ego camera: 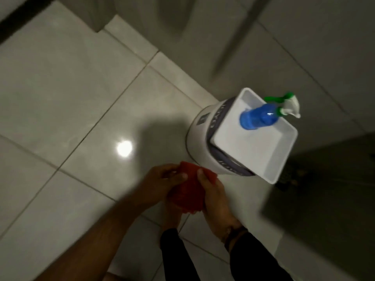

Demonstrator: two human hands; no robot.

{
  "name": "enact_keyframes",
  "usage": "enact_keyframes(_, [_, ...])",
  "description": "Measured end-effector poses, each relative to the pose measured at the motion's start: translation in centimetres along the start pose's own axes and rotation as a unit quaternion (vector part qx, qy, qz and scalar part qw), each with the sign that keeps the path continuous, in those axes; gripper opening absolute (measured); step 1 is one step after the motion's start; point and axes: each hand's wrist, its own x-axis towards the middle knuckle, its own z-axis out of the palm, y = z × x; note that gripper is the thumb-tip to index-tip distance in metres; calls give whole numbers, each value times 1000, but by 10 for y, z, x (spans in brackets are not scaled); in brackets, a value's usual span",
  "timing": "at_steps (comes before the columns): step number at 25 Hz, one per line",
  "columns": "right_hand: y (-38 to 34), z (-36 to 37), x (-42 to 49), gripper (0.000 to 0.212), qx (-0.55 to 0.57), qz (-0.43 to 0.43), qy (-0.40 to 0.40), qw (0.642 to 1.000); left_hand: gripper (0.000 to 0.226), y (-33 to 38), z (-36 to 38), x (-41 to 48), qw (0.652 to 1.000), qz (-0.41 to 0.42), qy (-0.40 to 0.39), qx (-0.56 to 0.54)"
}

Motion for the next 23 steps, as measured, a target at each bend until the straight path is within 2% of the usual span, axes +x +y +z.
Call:
enact_keyframes(3, [-54, -56, 15, 38, 60, 17, 74, 995, 41, 69, 51, 22, 995, 18, -56, 77])
enact_keyframes(5, [-79, -73, 34, 46, 59, 16, 94, 994, 44, 98, 71, 45, 987, 34, -60, 144])
enact_keyframes(9, [-121, -125, 96, 45, 17, -4, 163, 987, 64, 135, 145, 99, 946, 77, 21, 316])
enact_keyframes(11, [-125, -143, 124, 48, -13, 11, 181, 983, 60, 135, 170, 123, 921, 96, 48, 373])
enact_keyframes(15, [-115, -166, 166, 62, -93, 39, 195, 976, 39, 123, 198, 156, 873, 75, 60, 478])
enact_keyframes(18, [-103, -166, 179, 70, -162, 51, 222, 960, 38, 117, 201, 163, 833, 76, 90, 540])
enact_keyframes(21, [-92, -164, 177, 74, -218, 14, 280, 935, 42, 114, 207, 155, 817, 77, 114, 561])
enact_keyframes(23, [-97, -159, 170, 73, -235, -9, 297, 925, 39, 118, 205, 146, 812, 113, 126, 558])
